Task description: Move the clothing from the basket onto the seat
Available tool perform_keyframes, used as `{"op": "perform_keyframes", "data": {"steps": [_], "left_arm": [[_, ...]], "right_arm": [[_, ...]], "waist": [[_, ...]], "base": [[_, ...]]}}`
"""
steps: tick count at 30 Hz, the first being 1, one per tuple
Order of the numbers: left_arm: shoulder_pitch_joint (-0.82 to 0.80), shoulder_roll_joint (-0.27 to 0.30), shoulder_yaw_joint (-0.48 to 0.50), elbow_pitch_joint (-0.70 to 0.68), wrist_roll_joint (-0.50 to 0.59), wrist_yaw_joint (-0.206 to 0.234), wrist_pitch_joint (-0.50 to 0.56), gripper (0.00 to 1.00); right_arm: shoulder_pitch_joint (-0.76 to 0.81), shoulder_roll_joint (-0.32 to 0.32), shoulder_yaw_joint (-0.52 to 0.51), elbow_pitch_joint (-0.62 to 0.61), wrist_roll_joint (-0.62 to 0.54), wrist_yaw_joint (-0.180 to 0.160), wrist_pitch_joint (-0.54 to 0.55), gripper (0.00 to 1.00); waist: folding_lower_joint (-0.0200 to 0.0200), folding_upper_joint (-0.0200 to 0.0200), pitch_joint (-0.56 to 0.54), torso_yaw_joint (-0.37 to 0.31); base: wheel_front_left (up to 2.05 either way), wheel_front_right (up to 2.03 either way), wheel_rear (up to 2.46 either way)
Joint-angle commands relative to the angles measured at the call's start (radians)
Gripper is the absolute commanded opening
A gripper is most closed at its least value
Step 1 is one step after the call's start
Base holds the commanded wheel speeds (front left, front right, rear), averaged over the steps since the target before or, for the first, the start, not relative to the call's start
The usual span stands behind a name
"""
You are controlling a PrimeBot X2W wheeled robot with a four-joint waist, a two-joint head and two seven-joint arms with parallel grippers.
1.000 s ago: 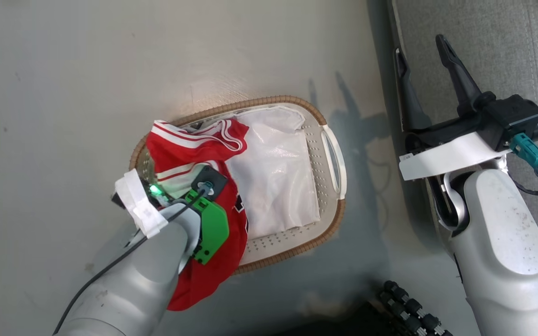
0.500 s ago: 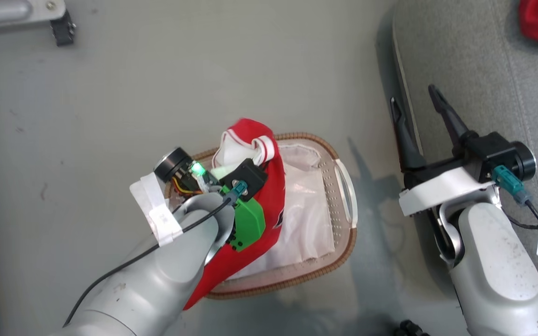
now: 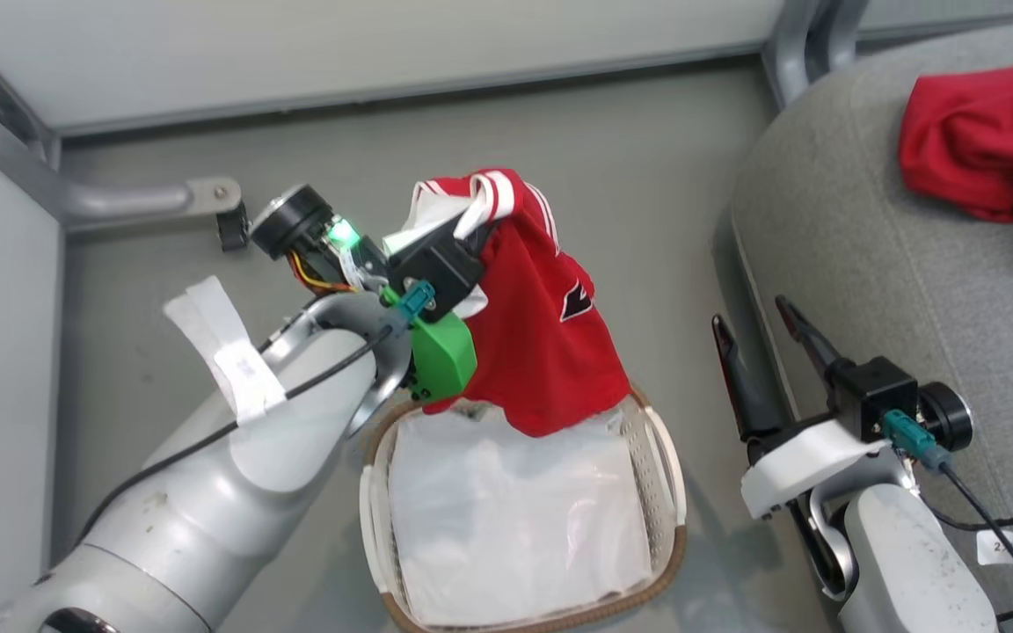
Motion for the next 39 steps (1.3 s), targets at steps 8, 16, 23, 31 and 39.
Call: {"op": "perform_keyframes", "data": {"steps": [8, 16, 23, 31, 39], "left_arm": [[-0.083, 0.060, 0.036, -0.126, -0.025, 0.002, 0.076, 0.00], [-0.135, 0.085, 0.048, -0.181, -0.036, 0.005, 0.124, 0.00], [-0.145, 0.067, 0.012, -0.209, -0.029, 0.000, 0.144, 0.00], [-0.158, 0.030, -0.034, -0.266, -0.045, -0.004, 0.161, 0.00], [-0.167, 0.010, -0.058, -0.331, -0.061, -0.006, 0.173, 0.00]], "right_arm": [[0.010, -0.004, 0.057, -0.001, 0.015, -0.001, -0.005, 1.00], [-0.041, -0.004, 0.146, -0.008, 0.044, -0.001, -0.005, 1.00], [-0.114, -0.004, 0.261, -0.001, 0.077, -0.001, -0.005, 1.00], [-0.207, -0.004, 0.282, 0.035, 0.063, -0.001, -0.005, 1.00], [-0.222, -0.004, 0.294, 0.132, 0.050, -0.001, -0.005, 1.00]], "waist": [[0.0001, 0.0090, -0.187, -0.015], [0.0001, 0.0090, -0.202, -0.015], [0.0001, 0.0090, -0.225, 0.010], [0.0001, 0.0090, -0.249, 0.057], [0.0001, 0.0090, -0.266, 0.090]], "base": [[0.00, 0.00, 0.00], [0.00, 0.00, 0.00], [0.00, 0.00, 0.00], [0.00, 0.00, 0.00], [0.00, 0.00, 0.00]]}}
